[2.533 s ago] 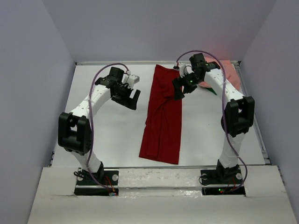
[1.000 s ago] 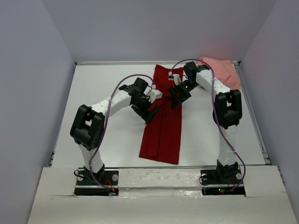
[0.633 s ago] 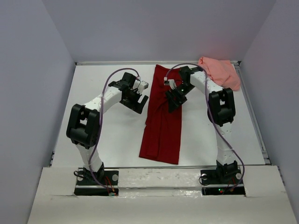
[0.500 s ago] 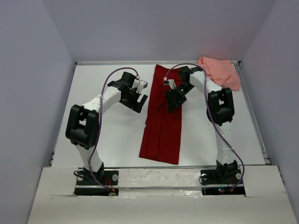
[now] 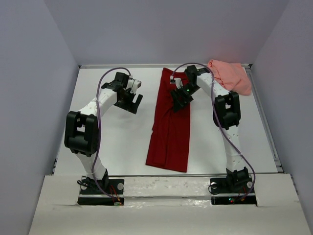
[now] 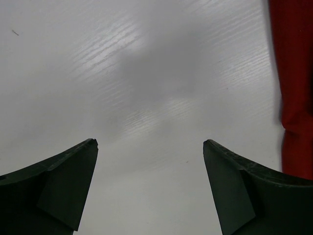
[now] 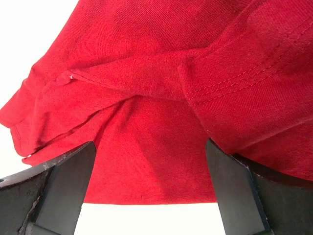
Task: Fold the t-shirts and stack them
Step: Rotate the tshirt 90 degrees
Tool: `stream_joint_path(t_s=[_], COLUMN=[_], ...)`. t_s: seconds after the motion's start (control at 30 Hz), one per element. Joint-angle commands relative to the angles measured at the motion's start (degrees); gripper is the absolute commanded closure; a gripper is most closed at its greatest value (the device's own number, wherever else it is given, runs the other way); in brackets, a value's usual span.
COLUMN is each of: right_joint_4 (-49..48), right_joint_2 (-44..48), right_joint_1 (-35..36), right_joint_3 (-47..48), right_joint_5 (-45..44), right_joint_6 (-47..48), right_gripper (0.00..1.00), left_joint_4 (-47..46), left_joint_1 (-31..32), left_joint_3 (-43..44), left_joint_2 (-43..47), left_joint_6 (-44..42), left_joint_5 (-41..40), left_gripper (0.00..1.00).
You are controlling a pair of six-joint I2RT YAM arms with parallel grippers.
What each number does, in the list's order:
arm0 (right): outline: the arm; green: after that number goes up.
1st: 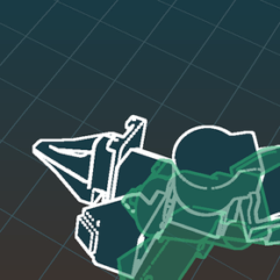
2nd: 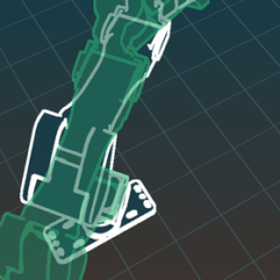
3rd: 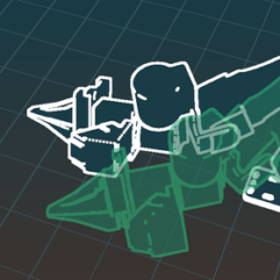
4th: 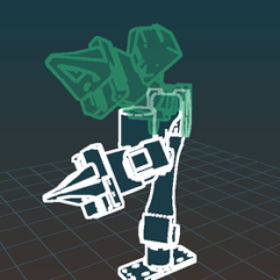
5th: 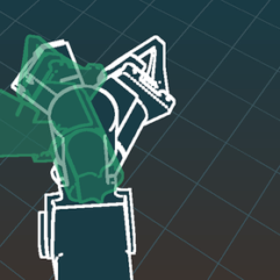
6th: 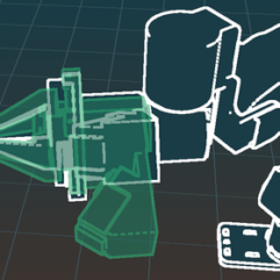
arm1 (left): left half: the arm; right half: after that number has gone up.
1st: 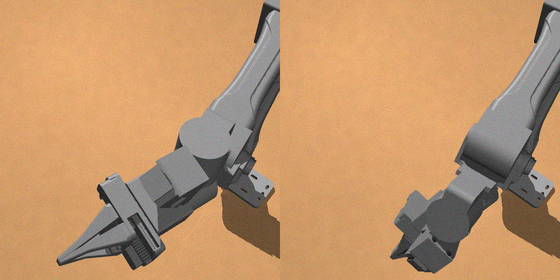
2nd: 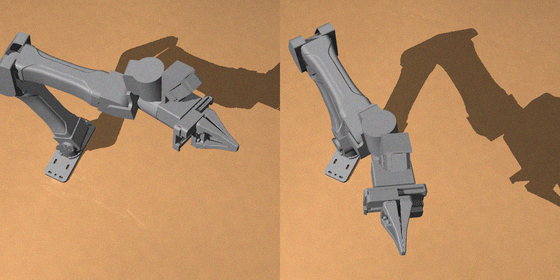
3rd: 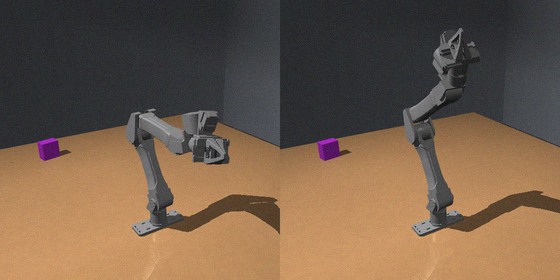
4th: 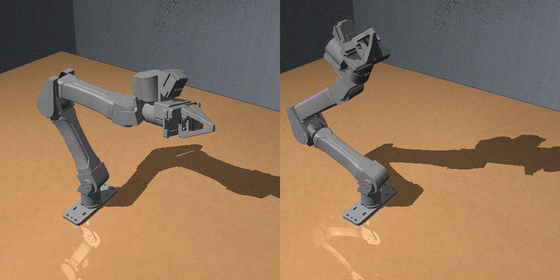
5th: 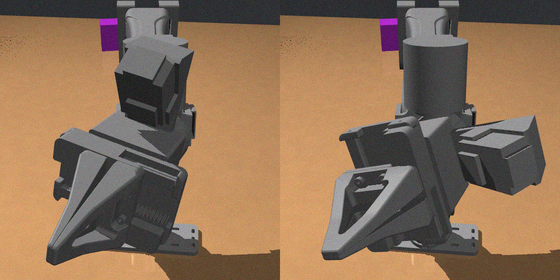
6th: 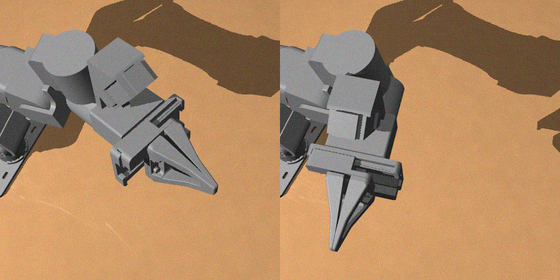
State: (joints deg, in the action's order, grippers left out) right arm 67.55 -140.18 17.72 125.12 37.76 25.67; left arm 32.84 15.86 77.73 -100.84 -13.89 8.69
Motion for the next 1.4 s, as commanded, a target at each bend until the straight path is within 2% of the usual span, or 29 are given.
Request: stream_joint_path(t_s=[0.0,0.13,0.2,0.6,0.9,1.07,1.37], right_joint_4=[-6.36,-13.75,-14.82,-11.65,-11.48,-10.86,-9.28], right_joint_2=[0.16,2.98,2.28,-7.03,-9.85,-6.34,9.56], right_joint_1=[0.30,0.30,0.30,-0.22,-1.37,-1.37,-1.37], right_joint_3=[-2.06,-9.97,-9.37,10.04,15.33,9.91,-3.65], right_joint_5=[-1.02,-3.12,-4.44,-8.05,-9.89,-9.19,-7.09], right_joint_6=[-1.59,-4.22,-4.75,-5.98,-6.25,-5.63,-5.28], right_gripper=[0.00,0.00,0.00,0.00,0.00,0.00,0.00], left_joint_4=[0.03,-0.50,-0.76,0.73,1.52,1.88,3.81], left_joint_1=[-1.00,-1.44,-1.44,-1.79,-2.06,-2.06,-2.06], left_joint_3=[1.28,0.58,0.58,1.45,2.24,2.60,4.53], left_joint_2=[3.54,2.32,1.96,2.84,2.14,2.40,4.59], left_joint_6=[-0.35,0.00,0.09,0.09,0.00,0.09,0.18], left_joint_5=[-0.87,-1.74,-1.66,-2.80,-3.24,-2.89,0.18], left_gripper=[0.01,0.01,0.01,0.01,0.01,0.01,0.01])
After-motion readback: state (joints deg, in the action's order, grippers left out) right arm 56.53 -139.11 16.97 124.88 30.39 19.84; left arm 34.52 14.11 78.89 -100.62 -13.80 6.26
